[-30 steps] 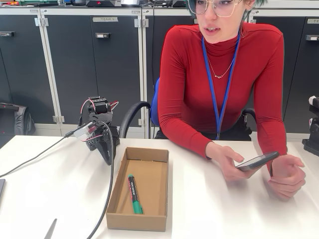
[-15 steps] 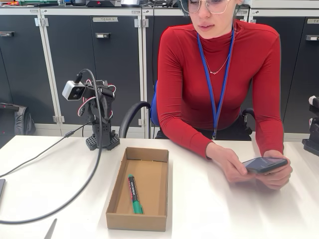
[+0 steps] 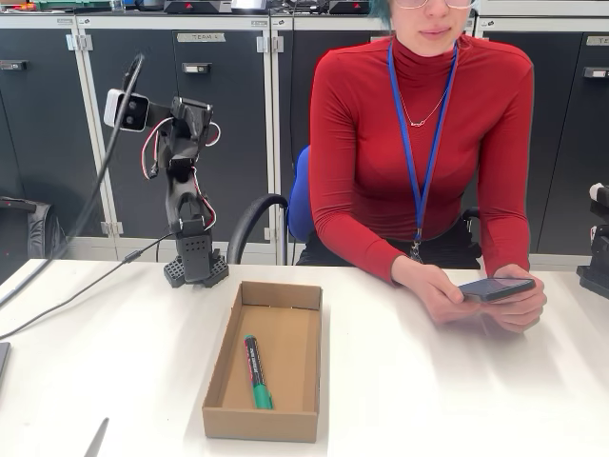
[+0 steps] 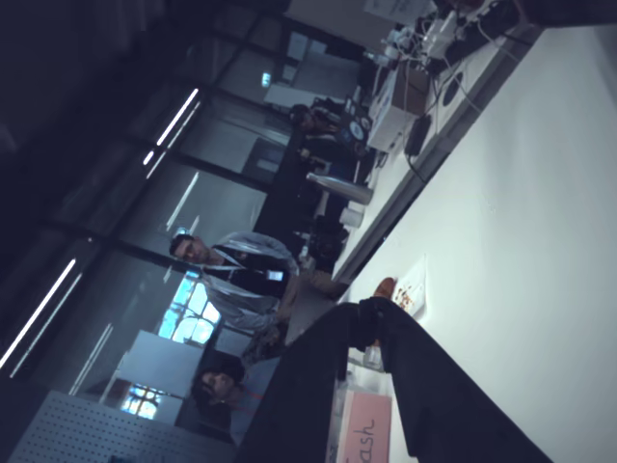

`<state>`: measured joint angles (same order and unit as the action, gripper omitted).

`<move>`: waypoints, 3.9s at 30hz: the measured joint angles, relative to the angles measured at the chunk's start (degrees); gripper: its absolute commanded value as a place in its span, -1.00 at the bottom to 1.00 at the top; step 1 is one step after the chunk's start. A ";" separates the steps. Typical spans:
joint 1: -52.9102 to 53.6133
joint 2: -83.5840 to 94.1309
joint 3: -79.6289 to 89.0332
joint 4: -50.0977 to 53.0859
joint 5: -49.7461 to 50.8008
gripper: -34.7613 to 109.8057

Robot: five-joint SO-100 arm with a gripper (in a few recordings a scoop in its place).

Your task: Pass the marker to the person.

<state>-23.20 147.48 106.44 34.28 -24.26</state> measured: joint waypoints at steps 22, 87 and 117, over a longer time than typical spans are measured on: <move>-15.82 -36.21 -19.34 16.17 -47.90 -0.59; -3.96 -74.18 -20.74 27.60 -62.67 -0.16; -5.71 -81.91 -27.07 31.90 -58.10 -0.59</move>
<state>-28.92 65.57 79.37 66.18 -82.35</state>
